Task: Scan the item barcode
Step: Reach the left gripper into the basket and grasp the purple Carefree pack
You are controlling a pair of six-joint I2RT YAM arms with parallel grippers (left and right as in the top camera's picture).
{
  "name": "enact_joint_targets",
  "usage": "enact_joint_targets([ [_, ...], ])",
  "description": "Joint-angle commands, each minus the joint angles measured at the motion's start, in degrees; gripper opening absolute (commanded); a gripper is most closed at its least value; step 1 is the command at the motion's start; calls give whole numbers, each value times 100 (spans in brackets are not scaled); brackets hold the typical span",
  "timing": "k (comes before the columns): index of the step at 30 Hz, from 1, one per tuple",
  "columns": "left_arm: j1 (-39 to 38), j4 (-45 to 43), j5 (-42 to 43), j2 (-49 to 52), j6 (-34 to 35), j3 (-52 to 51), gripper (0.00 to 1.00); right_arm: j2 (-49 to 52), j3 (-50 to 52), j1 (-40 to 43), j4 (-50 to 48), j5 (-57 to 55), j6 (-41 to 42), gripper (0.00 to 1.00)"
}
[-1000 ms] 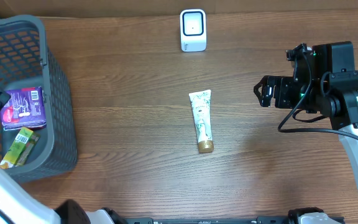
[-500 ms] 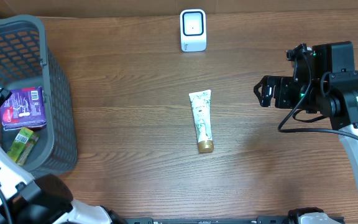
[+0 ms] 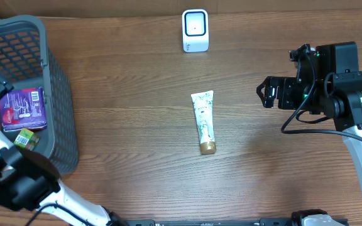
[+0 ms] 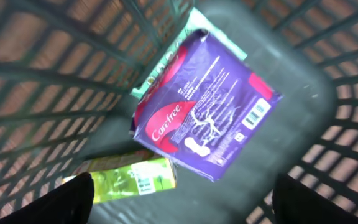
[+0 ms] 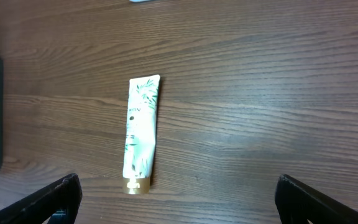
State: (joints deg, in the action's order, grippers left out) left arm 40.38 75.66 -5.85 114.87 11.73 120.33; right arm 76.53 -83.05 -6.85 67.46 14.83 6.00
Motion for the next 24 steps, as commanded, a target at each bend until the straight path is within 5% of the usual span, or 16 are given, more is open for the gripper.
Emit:
enact_joint_targets([
  [1,4,39,-28,358,-337,-24,79,-11,-155,-26,-39,28,2,100],
  [8,7,-76,-55,647,-656,-24,73,0,-155,-26,-50,26,0,100],
  [24,15,-632,-728,686,-1429,-590,85,0,-155,-26,39,24,-2,100],
])
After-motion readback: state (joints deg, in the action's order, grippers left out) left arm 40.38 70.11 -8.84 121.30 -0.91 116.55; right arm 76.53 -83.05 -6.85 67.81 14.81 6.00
